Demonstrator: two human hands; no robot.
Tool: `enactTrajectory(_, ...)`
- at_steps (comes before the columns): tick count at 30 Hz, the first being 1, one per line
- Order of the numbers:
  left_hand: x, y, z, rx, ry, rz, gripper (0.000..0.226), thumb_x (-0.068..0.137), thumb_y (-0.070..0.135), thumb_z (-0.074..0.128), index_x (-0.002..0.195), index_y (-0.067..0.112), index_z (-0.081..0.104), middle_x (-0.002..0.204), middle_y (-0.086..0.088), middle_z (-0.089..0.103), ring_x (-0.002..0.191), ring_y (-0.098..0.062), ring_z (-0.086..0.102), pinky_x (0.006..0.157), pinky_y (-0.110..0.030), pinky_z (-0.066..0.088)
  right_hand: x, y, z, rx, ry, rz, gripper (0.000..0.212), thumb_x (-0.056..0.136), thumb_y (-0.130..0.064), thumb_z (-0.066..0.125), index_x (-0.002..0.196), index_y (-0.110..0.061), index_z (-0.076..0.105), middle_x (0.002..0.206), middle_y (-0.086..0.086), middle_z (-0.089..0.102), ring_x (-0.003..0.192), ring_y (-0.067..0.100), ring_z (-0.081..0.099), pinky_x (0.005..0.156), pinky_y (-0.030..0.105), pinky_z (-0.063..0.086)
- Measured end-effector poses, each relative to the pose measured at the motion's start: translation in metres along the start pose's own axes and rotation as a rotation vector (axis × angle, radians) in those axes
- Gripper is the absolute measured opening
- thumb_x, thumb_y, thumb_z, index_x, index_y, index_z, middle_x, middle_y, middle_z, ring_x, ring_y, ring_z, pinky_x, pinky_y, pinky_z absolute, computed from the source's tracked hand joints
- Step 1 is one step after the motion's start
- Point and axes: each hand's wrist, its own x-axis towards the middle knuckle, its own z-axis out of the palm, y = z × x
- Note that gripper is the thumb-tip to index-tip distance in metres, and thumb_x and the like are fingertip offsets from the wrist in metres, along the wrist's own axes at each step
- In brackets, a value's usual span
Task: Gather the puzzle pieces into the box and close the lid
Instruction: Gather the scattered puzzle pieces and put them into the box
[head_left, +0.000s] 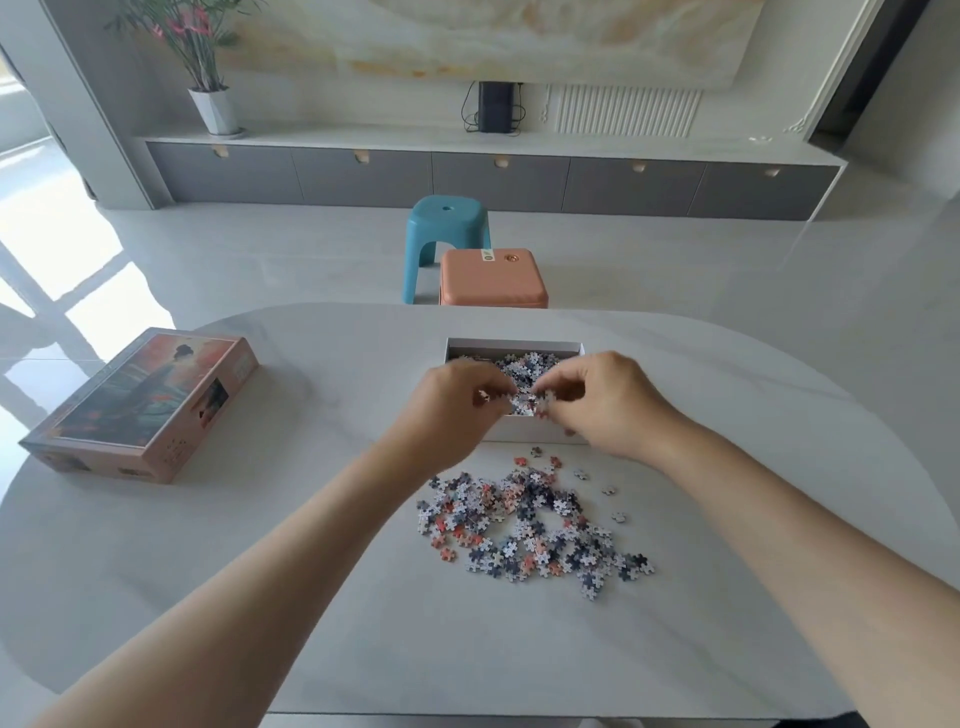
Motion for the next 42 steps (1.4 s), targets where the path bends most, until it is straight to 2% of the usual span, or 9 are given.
enactTrajectory(4,0.018,-0.009,-0.002,0.066,0.17,-0.008,0.02,0.092,0.015,0.058,0.106,0.015,0.072,0.095,0.005,0.064,0.079,-0.004,0.053,0.072,0.003,0.033,0.02,0.005,0.001,-0.046,0.215,-0.054,0.025,0.086,-0.015,0.074,0.111,-0.015,0.074,0.101,-0.004,0.072,0.087,0.004,0.063,0.078,-0.003,0.035)
enactTrajectory(9,0.011,-0.027,0.012,0.345,-0.091,0.064,0.03,0.1,0.029,0.042,0.122,0.024,0.061,0.128,0.003,0.057,0.115,-0.022,0.049,0.096,-0.039,0.036,0.023,0.02,0.016,-0.202,-0.088,-0.067,0.036,0.1,-0.018,0.054,0.135,-0.019,0.058,0.14,0.001,0.056,0.13,0.016,0.051,0.107,0.018,0.029)
enactTrajectory(12,0.004,-0.026,0.011,0.307,-0.015,0.142,0.028,0.097,0.027,0.049,0.122,0.027,0.061,0.125,0.005,0.057,0.113,-0.02,0.049,0.095,-0.041,0.039,0.023,0.019,0.014,-0.213,-0.009,-0.179,0.031,0.099,-0.017,0.056,0.129,-0.019,0.064,0.132,-0.001,0.063,0.124,0.014,0.056,0.108,0.021,0.034)
enactTrajectory(16,-0.011,-0.018,0.0,0.274,0.043,0.225,0.014,0.091,0.028,0.056,0.103,0.029,0.063,0.103,0.01,0.055,0.096,-0.012,0.052,0.084,-0.033,0.047,0.01,0.007,0.009,-0.185,0.142,-0.344,0.017,0.092,-0.019,0.067,0.106,-0.017,0.076,0.095,-0.003,0.069,0.086,0.014,0.063,0.082,0.03,0.052)
enactTrajectory(19,-0.03,-0.01,-0.01,0.265,-0.125,0.221,0.013,0.09,0.037,0.054,0.099,0.03,0.058,0.098,0.014,0.052,0.084,-0.005,0.054,0.073,-0.03,0.053,-0.01,-0.005,0.014,-0.227,-0.083,-0.376,0.018,0.09,-0.025,0.068,0.105,-0.018,0.076,0.09,-0.004,0.066,0.081,0.011,0.061,0.077,0.029,0.05)
enactTrajectory(24,-0.06,-0.02,-0.004,0.542,-0.409,0.165,0.065,0.077,0.068,0.053,0.134,0.037,0.045,0.124,0.011,0.043,0.115,-0.011,0.041,0.093,-0.033,0.045,-0.035,0.002,0.036,-0.501,-0.47,-0.171,0.088,0.068,-0.072,0.068,0.143,-0.034,0.041,0.125,-0.009,0.038,0.116,0.011,0.039,0.096,0.037,0.044)
enactTrajectory(29,-0.062,-0.018,0.006,0.301,-0.376,0.168,0.038,0.085,0.043,0.064,0.121,0.032,0.06,0.107,0.009,0.049,0.104,-0.01,0.044,0.09,-0.035,0.047,-0.035,0.007,0.038,-0.371,-0.431,-0.128,0.048,0.084,-0.048,0.07,0.129,-0.036,0.057,0.111,-0.01,0.041,0.112,0.012,0.045,0.094,0.035,0.044)
enactTrajectory(36,-0.063,-0.022,-0.005,0.413,-0.407,0.061,0.057,0.08,0.055,0.063,0.132,0.035,0.05,0.12,0.007,0.045,0.111,-0.013,0.042,0.09,-0.035,0.048,-0.041,0.007,0.035,-0.464,-0.395,0.002,0.082,0.075,-0.072,0.063,0.144,-0.033,0.04,0.123,-0.004,0.039,0.124,0.016,0.036,0.101,0.038,0.041)
enactTrajectory(42,-0.059,-0.016,0.008,0.195,-0.361,0.041,0.023,0.082,0.02,0.067,0.105,0.025,0.068,0.099,0.003,0.054,0.086,-0.017,0.059,0.081,-0.034,0.049,-0.042,-0.001,0.053,-0.257,-0.313,-0.003,0.042,0.085,-0.036,0.074,0.125,-0.031,0.064,0.108,-0.005,0.046,0.105,0.019,0.054,0.092,0.032,0.045)
